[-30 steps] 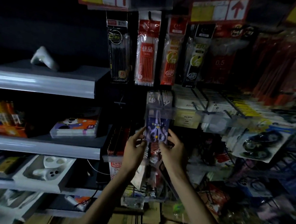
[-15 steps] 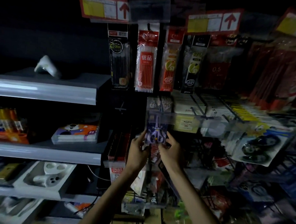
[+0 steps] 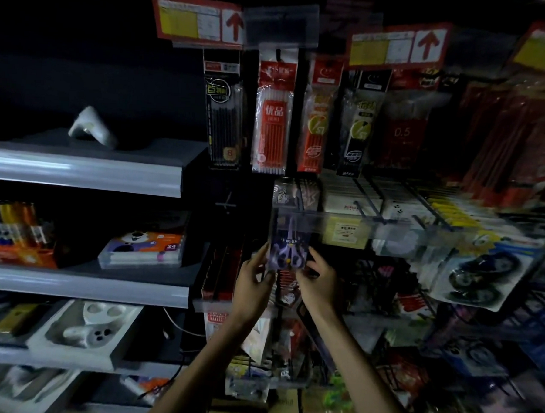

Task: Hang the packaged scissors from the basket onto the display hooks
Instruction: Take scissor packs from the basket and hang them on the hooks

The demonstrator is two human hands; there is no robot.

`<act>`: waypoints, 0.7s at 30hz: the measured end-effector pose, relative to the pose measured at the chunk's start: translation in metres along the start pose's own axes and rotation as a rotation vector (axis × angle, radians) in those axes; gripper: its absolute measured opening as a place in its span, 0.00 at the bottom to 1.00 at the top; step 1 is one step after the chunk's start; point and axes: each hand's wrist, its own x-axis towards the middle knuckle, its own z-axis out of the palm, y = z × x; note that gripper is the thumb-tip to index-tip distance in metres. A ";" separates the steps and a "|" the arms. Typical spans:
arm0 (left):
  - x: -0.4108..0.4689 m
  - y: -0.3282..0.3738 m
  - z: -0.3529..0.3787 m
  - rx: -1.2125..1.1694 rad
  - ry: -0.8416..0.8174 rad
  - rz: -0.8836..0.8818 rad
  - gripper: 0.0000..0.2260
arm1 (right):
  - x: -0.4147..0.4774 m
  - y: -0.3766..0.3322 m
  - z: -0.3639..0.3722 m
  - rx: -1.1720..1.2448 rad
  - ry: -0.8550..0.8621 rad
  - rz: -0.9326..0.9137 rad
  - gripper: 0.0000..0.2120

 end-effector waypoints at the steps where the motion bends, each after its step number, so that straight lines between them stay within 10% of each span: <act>1: -0.003 0.003 -0.001 -0.018 0.007 -0.001 0.24 | -0.001 0.000 -0.001 0.001 0.010 -0.003 0.26; 17: -0.028 0.000 -0.011 -0.070 0.008 -0.103 0.26 | -0.011 0.006 -0.025 -0.008 0.117 0.116 0.05; 21: -0.051 0.021 -0.013 -0.149 0.003 -0.136 0.21 | -0.015 -0.003 -0.036 0.062 0.162 0.126 0.15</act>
